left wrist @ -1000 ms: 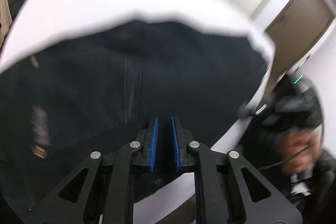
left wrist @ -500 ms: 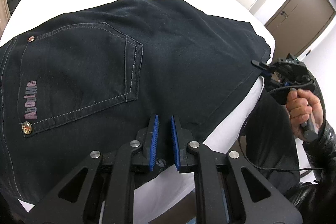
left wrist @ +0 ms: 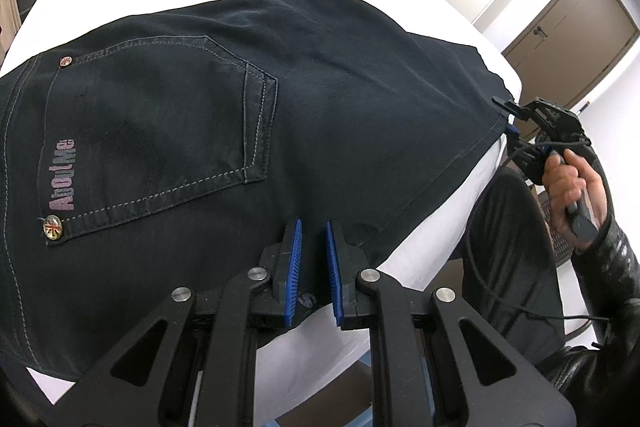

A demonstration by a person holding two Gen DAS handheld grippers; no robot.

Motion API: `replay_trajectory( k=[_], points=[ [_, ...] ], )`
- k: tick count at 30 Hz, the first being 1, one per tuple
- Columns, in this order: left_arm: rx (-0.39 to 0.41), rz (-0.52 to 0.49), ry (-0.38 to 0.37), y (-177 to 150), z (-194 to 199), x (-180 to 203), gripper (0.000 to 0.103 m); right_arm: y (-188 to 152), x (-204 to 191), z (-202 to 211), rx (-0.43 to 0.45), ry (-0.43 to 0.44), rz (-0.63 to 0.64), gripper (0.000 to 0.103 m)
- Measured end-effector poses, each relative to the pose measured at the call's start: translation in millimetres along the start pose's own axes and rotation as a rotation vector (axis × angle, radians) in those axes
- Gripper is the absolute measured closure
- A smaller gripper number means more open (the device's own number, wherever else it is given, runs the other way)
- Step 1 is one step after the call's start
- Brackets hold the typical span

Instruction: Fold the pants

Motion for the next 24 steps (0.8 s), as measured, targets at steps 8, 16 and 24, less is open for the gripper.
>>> replay_trajectory(
  k=[8, 16, 24],
  points=[
    [0.000, 0.002, -0.002, -3, 4, -1, 0.091, 23, 22, 12, 0.029, -0.002, -0.023, 0.100],
    [0.000, 0.003, -0.004, -3, 5, -1, 0.091, 83, 39, 48, 0.228, -0.039, -0.126, 0.090],
    [0.009, 0.014, -0.004, 0, 9, -1, 0.091, 80, -5, 103, 0.447, -0.274, 0.001, 0.058]
  ],
)
Point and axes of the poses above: each gripper's, at about its wrist camera, not at the fingertips, and z roughly against the way its jaws point, x to its right, y to its top, the point moved 2 cm from there along -z, roughly the way its jaws point, and after that the axes turned 10 degrees about -y, right-handed, at the moved point
